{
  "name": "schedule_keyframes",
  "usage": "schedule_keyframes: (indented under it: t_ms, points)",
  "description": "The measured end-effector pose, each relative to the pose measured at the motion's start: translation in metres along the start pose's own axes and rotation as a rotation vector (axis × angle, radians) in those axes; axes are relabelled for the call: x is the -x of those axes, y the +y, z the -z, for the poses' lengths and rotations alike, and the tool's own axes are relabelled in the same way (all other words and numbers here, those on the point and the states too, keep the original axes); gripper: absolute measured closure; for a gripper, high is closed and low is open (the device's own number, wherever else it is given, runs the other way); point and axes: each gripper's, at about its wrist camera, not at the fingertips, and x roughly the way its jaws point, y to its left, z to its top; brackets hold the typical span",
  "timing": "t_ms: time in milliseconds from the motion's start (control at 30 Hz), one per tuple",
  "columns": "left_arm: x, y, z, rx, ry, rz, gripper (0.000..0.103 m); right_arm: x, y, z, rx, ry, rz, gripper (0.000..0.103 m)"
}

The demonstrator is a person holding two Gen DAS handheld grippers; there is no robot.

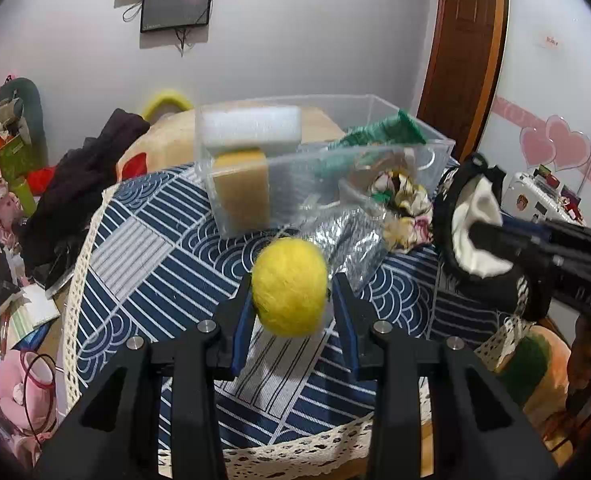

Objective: Organize soft objects
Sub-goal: 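Grasp the yellow ball with the left tool while the right tool grasps the black bag, then drop the yellow ball into the box with the left tool while the right tool places the black bag inside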

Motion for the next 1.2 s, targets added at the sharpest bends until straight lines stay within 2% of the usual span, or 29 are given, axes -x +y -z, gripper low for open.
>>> schedule_keyframes:
  t_ms: [367, 567, 900, 1200]
  points:
    - [0.018, 0.006, -0.047, 0.002, -0.115, -0.004, 0.066, 0.029, -0.013, -0.043, -0.003, -0.175, 0.071, 0.081]
    - [0.012, 0.007, -0.074, 0.000, -0.141, 0.024, 0.066, 0.027, -0.016, -0.063, 0.010, -0.227, 0.104, 0.081]
    - [-0.022, -0.008, -0.103, -0.034, -0.102, 0.106, 0.066, 0.009, -0.009, -0.084, 0.043, -0.258, 0.133, 0.081]
    - [-0.067, -0.023, -0.114, -0.059, -0.032, 0.076, 0.066, -0.024, -0.010, -0.094, 0.059, -0.205, 0.168, 0.081]
